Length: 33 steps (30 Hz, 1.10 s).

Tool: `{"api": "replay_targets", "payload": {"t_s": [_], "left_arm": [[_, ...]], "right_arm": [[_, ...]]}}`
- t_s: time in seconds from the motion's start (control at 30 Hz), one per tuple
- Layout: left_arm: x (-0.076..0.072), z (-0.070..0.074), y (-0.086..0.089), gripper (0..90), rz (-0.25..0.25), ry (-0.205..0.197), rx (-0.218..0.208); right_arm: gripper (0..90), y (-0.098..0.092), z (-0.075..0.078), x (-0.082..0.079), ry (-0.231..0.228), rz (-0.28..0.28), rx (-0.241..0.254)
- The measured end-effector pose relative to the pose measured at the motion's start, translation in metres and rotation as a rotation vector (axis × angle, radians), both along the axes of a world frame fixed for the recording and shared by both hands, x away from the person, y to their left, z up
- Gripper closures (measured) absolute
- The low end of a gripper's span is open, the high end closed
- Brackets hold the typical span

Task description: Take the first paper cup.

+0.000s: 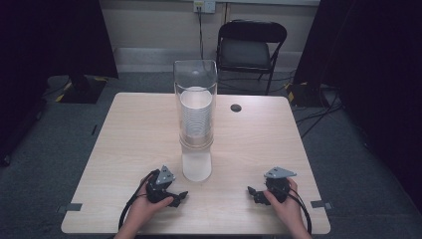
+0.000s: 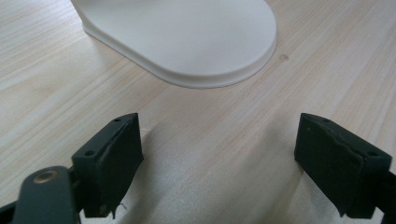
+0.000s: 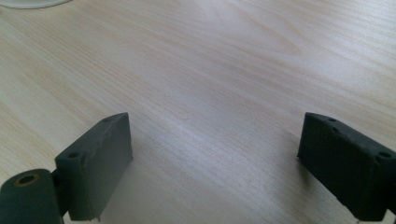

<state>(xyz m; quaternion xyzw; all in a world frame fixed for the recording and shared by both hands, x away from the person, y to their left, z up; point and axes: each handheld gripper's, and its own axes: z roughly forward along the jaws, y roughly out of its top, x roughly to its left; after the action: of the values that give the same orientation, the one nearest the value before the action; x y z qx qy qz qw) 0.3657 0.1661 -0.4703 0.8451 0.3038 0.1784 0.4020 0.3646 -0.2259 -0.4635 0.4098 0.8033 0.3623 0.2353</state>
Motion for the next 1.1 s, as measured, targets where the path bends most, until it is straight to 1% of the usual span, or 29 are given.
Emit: {"api": "replay_targets", "payload": {"t_s": [0.07, 0.2, 0.23, 0.27, 0.37, 0.4, 0.47, 0.5, 0.53, 0.57, 0.6, 0.63, 0.67, 0.7, 0.73, 0.77, 0.8, 0.83, 0.87, 0.9, 0.97, 1.0, 1.03, 1.07, 1.1], "left_arm": [[0.000, 0.000, 0.000, 14.6, -0.003, -0.005, 0.005], [0.000, 0.001, 0.000, 15.0, 0.002, -0.002, 0.013], [0.000, 0.001, 0.000, 15.0, 0.004, -0.008, 0.013], [-0.002, 0.000, -0.001, 15.3, 0.017, -0.002, 0.003], [-0.002, 0.001, -0.002, 15.9, 0.020, -0.003, 0.003], [-0.002, 0.003, -0.004, 15.9, 0.017, 0.004, -0.015], [-0.004, 0.011, -0.006, 15.9, -0.008, 0.001, -0.045], [-0.004, 0.020, -0.009, 15.8, -0.012, -0.005, -0.093], [-0.004, 0.020, -0.009, 15.8, -0.012, -0.005, -0.093], [-0.004, 0.026, -0.012, 15.8, -0.012, -0.002, -0.114], [-0.004, 0.033, -0.014, 15.8, -0.017, -0.012, -0.130], [-0.002, 0.042, -0.018, 15.9, -0.019, -0.022, -0.155], [-0.001, 0.047, -0.020, 15.9, -0.020, -0.034, -0.159], [-0.001, 0.047, -0.020, 15.9, -0.020, -0.034, -0.159], [0.002, 0.055, -0.025, 15.9, -0.015, -0.045, -0.177], [0.002, 0.055, -0.025, 15.9, -0.015, -0.045, -0.177], [0.004, 0.060, -0.029, 16.1, -0.006, -0.067, -0.203], [0.006, 0.063, -0.030, 16.3, 0.003, -0.075, -0.215], [0.008, 0.065, -0.032, 16.3, 0.015, -0.089, -0.225], [0.008, 0.065, -0.032, 16.4, 0.015, -0.089, -0.225], [0.011, 0.069, -0.034, 17.0, 0.031, -0.115, -0.223], [0.015, 0.072, -0.036, 17.0, 0.046, -0.133, -0.253], [0.017, 0.074, -0.037, 17.1, 0.058, -0.143, -0.257], [0.018, 0.075, -0.039, 17.2, 0.067, -0.150, -0.250], [0.019, 0.075, -0.040, 17.2, 0.073, -0.152, -0.261]], "right_arm": [[9.1, 0.000, 0.000, 0.000, 0.000, 0.000, 0.000], [9.1, 0.000, 0.000, 0.000, 0.001, 0.000, 0.000], [9.1, 0.000, 0.000, 0.000, 0.001, 0.000, 0.000], [9.1, 0.000, 0.000, 0.000, 0.001, 0.001, 0.000], [9.1, 0.000, 0.000, 0.000, 0.000, 0.000, 0.000], [9.1, 0.000, 0.000, 0.000, 0.000, 0.000, 0.000], [9.2, 0.000, 0.000, 0.000, 0.001, 0.001, 0.000], [9.1, 0.000, 0.000, 0.000, 0.001, 0.000, 0.000], [9.1, 0.000, 0.000, 0.000, 0.001, 0.000, 0.000], [9.1, 0.000, 0.000, 0.000, 0.001, 0.000, 0.000], [9.1, 0.000, 0.000, 0.000, 0.001, 0.001, 0.000], [9.1, 0.000, 0.000, 0.000, 0.000, 0.000, 0.000], [9.1, 0.000, 0.000, 0.000, 0.001, 0.000, 0.000], [9.1, 0.000, 0.000, 0.000, 0.001, 0.000, 0.000], [9.1, 0.000, 0.000, 0.000, 0.001, 0.000, 0.000], [9.1, 0.000, 0.000, 0.000, 0.001, 0.000, 0.000], [9.1, 0.000, 0.000, 0.000, 0.001, 0.000, 0.000], [9.1, 0.000, 0.000, 0.000, 0.001, 0.001, 0.000], [9.1, 0.000, 0.000, 0.000, 0.000, 0.000, 0.000], [9.1, 0.000, 0.000, 0.000, 0.000, 0.000, 0.000], [9.1, 0.000, 0.000, 0.000, 0.000, 0.000, 0.000], [9.1, 0.000, 0.000, 0.000, 0.001, 0.001, 0.000], [9.1, 0.000, 0.000, 0.000, 0.001, 0.001, 0.000], [9.1, 0.000, 0.000, 0.000, 0.001, 0.001, -0.001], [9.1, 0.000, 0.000, 0.000, 0.001, 0.001, 0.000]]}}
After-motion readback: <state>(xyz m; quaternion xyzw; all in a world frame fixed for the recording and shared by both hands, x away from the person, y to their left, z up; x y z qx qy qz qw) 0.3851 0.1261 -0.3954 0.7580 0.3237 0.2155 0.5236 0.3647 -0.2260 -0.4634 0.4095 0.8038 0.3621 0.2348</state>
